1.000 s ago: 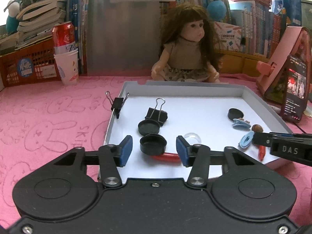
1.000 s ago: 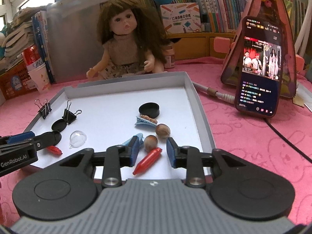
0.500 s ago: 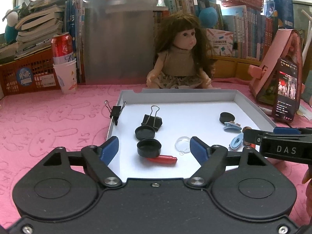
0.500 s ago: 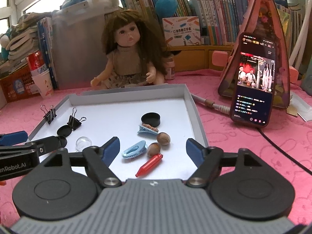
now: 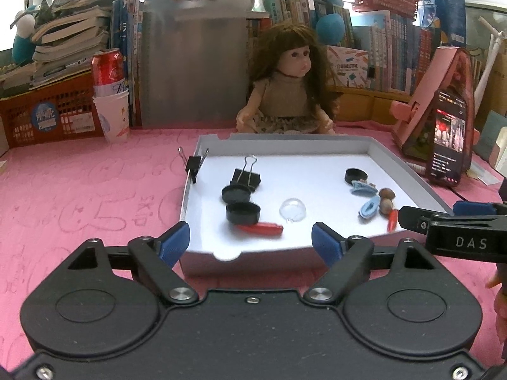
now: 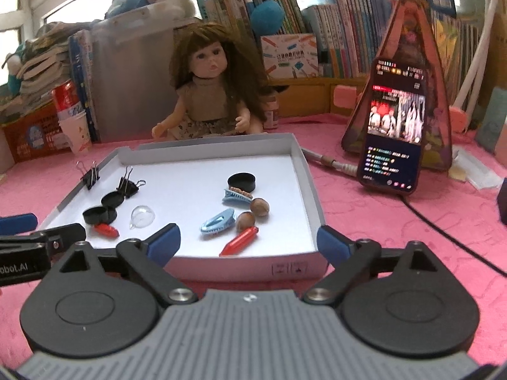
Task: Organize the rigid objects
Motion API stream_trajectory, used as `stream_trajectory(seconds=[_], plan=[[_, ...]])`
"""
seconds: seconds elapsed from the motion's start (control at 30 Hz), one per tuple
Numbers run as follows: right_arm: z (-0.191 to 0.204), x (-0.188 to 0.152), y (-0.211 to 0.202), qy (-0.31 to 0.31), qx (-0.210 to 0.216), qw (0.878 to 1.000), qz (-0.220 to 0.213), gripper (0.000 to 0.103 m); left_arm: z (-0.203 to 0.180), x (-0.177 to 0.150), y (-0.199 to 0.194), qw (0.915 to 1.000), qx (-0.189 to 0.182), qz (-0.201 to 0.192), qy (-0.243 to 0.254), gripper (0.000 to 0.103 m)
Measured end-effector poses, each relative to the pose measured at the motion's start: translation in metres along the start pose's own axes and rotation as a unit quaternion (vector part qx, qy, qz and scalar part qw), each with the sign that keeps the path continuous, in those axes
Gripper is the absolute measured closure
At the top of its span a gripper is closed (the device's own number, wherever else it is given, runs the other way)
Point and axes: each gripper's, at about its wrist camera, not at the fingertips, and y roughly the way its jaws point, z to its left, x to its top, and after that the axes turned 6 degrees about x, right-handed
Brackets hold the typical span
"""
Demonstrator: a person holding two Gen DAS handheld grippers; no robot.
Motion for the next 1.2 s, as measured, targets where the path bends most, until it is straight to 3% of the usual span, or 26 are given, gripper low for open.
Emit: stream_trajectory(seconds=[0.27,0.67,1.2], plan=[[0.008,-0.012,-0.018,-0.025,-0.007,1.000,-0.001,0.000,0.005,-0.018,-0.014,0.9999,-0.002,0.014,0.002,0.019],[0.008,-0.028,-0.003,-0.032,-0.027,0.998,0.041,0.000,0.004,-0.037,0.001,0.9984,0.026,0.049,0.009,0.019],[0.004,-0.032,0.009,-0.022,-0.033,0.997,0.072,0.000,0.006,-0.041,0.010,0.9982,0.039,0.047,-0.004,0.006]])
